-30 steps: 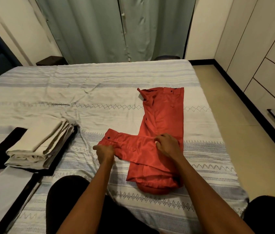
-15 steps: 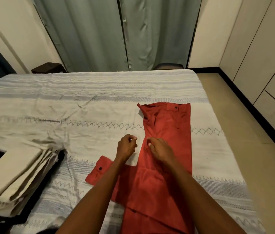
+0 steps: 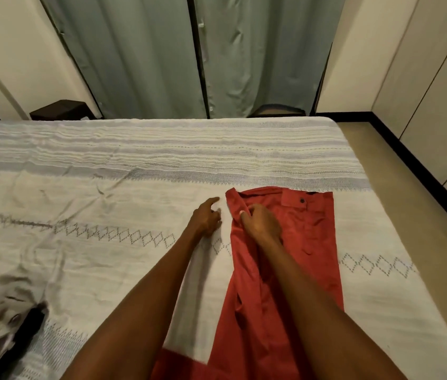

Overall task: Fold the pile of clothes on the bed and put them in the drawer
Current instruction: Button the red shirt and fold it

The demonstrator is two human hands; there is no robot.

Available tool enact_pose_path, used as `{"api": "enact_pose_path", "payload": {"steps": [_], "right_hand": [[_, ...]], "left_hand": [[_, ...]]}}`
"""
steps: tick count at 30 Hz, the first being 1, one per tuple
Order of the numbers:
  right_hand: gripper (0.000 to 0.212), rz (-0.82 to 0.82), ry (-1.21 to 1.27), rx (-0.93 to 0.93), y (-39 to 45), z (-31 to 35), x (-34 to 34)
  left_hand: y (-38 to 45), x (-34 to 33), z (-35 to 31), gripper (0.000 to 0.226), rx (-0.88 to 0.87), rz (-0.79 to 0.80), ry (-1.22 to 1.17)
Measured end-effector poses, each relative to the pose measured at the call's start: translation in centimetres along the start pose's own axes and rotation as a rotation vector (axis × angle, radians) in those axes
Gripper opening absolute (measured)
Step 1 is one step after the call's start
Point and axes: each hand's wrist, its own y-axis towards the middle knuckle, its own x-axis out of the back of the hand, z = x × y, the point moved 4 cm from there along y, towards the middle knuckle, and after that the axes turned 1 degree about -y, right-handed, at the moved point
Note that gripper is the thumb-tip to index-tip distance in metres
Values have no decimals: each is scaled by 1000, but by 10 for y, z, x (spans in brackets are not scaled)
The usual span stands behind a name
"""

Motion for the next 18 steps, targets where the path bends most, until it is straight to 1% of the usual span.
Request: {"api": "enact_pose_path", "payload": {"steps": [3,5,7,9,12,13,15,16,17,18], "right_hand": [[20,50,168,-14,19,4,2],[13,26,333,-43,29,2,3],[20,2,534,-84,37,-1,6],[28,79,654,-173,45,-5,6],[34,182,671,-245,55,-8,10],[34,195,678,-260,57,-8,11],[27,202,706,-282,62,-9,15],[25,181,704,-285,64,-11,17],[20,119,678,-259,67,-13,21],[10,39,601,-215,70,-15,26]], "left_hand": [[33,-10,-13,60,-18,62,71],[44,-18,-27,64,-88,146,164],[56,-24,-36,59,-124,239,258],[70,-28,-44,45,-124,282,306],[89,-26,-57,19,-163,293,398],[92,-23,-60,17,-176,315,433],[101,-17,-71,12,-170,324,501],[104,-13,-78,12,-185,292,565],[108,-11,-85,18,-214,241,639],[111,-11,-91,24,-240,181,706]]}}
